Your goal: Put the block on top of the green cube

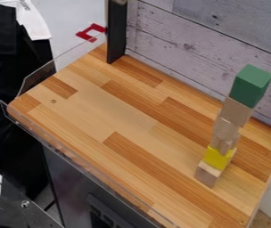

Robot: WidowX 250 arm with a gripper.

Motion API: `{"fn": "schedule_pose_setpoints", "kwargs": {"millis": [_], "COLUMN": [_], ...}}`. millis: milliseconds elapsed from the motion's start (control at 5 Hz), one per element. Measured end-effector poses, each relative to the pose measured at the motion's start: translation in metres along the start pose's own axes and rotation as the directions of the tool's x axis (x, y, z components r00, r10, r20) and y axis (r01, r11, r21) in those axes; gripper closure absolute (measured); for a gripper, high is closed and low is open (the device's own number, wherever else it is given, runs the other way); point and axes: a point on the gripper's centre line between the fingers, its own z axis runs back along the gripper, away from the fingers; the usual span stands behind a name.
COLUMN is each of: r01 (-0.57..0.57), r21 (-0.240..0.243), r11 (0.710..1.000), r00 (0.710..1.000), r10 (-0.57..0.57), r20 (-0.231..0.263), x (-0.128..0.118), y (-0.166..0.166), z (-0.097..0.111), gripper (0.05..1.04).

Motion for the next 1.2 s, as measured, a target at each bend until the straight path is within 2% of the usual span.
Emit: {"fn": "schedule_pose_setpoints", "kwargs": {"millis": [200,400,600,800,1200], "r01": [0.020,0.080,0.150,0.227,0.290], "r21": [-0.010,-0.012,0.023,0.080,0.074], "r11": [1.000,0.997,0.988,0.971,0.954], "r00": [1.000,0.997,0.989,0.974,0.956], "r10": [-0.020,-0.080,-0.150,-0.225,-0.285], "r20": [-0.010,0.007,-0.006,-0.033,-0.071], "x": [-0.003,-0.005,-0.013,-0.021,-0.040], "y": [-0.009,-0.027,-0.056,-0.078,-0.088], "z": [0.004,0.008,0.003,-0.004,-0.014], "gripper": [0.471,0.471,0.471,0.471,0.471]}}
